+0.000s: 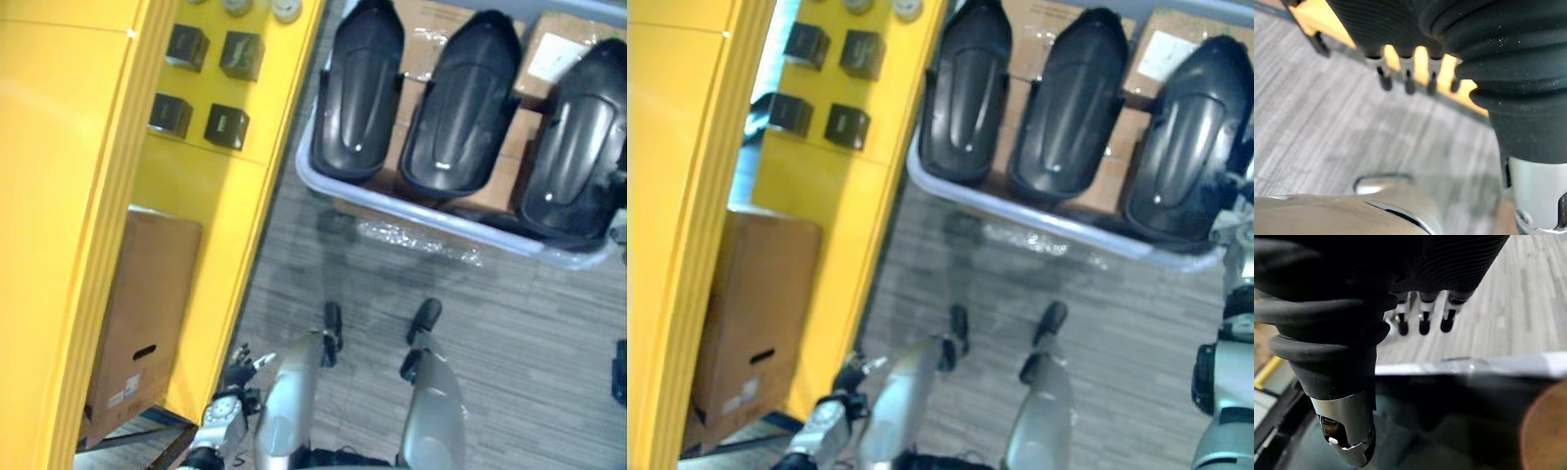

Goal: Walk over and take plastic housings, then place them on the shelf

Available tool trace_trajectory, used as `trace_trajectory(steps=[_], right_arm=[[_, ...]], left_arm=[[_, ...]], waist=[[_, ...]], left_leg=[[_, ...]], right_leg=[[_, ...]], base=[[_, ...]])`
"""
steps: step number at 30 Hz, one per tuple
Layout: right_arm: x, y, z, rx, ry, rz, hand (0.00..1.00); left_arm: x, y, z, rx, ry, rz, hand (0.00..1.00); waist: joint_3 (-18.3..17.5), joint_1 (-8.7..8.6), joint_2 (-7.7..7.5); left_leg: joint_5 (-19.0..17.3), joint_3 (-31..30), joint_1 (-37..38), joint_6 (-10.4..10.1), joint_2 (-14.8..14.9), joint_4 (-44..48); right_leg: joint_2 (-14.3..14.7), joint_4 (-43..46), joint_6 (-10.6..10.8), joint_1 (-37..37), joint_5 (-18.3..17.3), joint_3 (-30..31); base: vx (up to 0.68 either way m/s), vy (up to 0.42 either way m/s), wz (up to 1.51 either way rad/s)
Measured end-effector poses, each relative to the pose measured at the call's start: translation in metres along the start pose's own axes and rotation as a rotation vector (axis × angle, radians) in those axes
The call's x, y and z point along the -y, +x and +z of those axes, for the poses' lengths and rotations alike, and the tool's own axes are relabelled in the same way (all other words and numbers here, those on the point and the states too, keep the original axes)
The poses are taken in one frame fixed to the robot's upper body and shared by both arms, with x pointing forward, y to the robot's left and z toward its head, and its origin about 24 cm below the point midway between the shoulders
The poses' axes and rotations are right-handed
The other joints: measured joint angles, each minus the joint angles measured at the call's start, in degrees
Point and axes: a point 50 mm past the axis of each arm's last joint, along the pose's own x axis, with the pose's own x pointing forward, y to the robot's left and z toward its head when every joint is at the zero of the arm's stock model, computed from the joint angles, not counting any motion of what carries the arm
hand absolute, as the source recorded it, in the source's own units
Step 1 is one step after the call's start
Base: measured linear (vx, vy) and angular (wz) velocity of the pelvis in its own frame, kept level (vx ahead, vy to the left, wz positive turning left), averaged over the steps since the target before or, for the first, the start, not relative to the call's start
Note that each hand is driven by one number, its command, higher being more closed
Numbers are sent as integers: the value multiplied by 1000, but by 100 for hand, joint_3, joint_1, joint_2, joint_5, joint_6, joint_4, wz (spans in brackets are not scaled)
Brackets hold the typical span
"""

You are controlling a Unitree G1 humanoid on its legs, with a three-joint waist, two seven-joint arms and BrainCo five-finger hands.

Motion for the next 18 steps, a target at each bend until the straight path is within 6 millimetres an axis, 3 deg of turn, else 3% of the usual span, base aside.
trace_trajectory(steps=[2,3,6,10,18], right_arm=[[0,0,-2,-20,-1,2,0],[1,1,-6,-51,-3,1,100],[2,1,-14,-103,-8,8,100],[13,4,-8,-129,-27,-31,100],[28,5,-11,-149,-185,-145,100]], left_arm=[[0,0,0,2,-1,-5,0],[0,0,0,1,-1,-6,0],[-2,0,-3,-10,5,-4,0],[-1,-1,-4,-17,19,-21,0],[6,-2,-7,-23,49,-43,0]], waist=[[-10,6,15],[-10,40,15],[-15,80,22],[-56,86,84],[-165,170,242]], left_leg=[[0,-34,-63,0,-3,7],[7,-33,-86,2,-4,10],[11,-60,-88,-2,-6,31],[12,-112,-214,-4,-10,113],[7,-179,-268,-8,10,180]], right_leg=[[-3,26,-2,-47,-1,-13],[-6,34,-3,-81,-2,-12],[-11,74,-6,-86,-30,-28],[-50,220,-16,-202,-96,-96],[-90,461,-39,-259,-248,-167]], base=[[-42,7,5],[-31,3,3],[-5,-1,3],[-8,2,8],[-23,-6,4]])
